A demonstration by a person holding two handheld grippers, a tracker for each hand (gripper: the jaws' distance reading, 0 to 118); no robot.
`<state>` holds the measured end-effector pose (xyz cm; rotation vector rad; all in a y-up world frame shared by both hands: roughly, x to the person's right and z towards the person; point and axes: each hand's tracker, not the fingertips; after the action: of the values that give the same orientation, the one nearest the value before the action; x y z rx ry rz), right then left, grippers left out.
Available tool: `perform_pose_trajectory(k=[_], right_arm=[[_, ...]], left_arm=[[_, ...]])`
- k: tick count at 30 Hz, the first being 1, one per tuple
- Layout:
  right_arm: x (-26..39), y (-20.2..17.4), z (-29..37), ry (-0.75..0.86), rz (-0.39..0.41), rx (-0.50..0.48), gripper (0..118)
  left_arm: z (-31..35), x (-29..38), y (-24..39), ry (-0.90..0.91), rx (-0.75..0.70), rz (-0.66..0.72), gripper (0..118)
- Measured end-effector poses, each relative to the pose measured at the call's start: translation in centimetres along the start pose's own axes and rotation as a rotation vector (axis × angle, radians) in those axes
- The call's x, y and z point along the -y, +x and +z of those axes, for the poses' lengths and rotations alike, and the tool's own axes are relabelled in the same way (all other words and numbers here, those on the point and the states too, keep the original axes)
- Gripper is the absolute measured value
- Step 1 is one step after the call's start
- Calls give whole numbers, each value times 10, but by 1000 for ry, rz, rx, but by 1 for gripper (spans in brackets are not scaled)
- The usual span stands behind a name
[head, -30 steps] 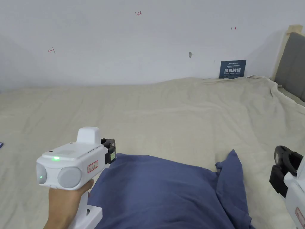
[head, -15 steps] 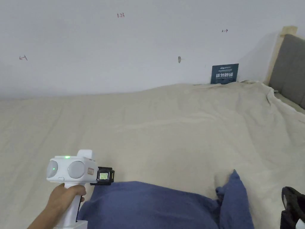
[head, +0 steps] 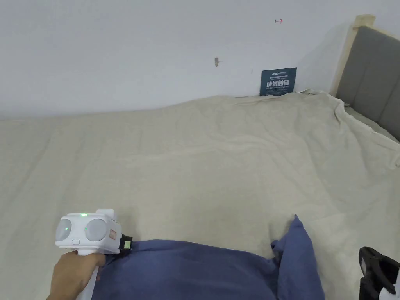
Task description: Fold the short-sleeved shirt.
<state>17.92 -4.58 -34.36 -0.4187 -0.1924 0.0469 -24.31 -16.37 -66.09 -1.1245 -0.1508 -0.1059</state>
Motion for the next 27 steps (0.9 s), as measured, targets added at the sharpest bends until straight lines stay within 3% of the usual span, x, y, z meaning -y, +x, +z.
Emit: perform_pose_trajectory(k=[1, 3, 8, 12, 13, 16, 21, 23, 26, 27], right_arm=[[0, 1, -2, -9, 1, 0, 0], [-1, 2, -8, -53, 1, -1, 0], [5, 2, -38, -211, 10, -46, 5], [19, -3, -73, -317, 34, -63, 79], [24, -3, -82, -342, 5, -77, 85], [38, -3, -104, -407, -39, -99, 85], [65, -9, -139, -529, 28, -52, 82], [73, -12, -146, -563, 27, -50, 75], [83, -23, -145, -632, 21, -67, 55], [87, -23, -145, -653, -12, -80, 48]], left_arm=[[1, 0, 2, 12, 20, -14, 11], [6, 2, 9, 20, -4, -28, 4], [40, 13, 10, 108, 11, -36, 3], [78, 23, 3, 163, 58, -25, 3], [87, 25, 2, 174, 62, -24, 3], [109, 30, -1, 207, 77, -21, 3], [123, 37, 0, 226, 84, -9, 3], [122, 37, 0, 230, 80, -8, 3], [123, 38, -1, 230, 83, 0, 3], [123, 38, 0, 230, 83, 5, 3]])
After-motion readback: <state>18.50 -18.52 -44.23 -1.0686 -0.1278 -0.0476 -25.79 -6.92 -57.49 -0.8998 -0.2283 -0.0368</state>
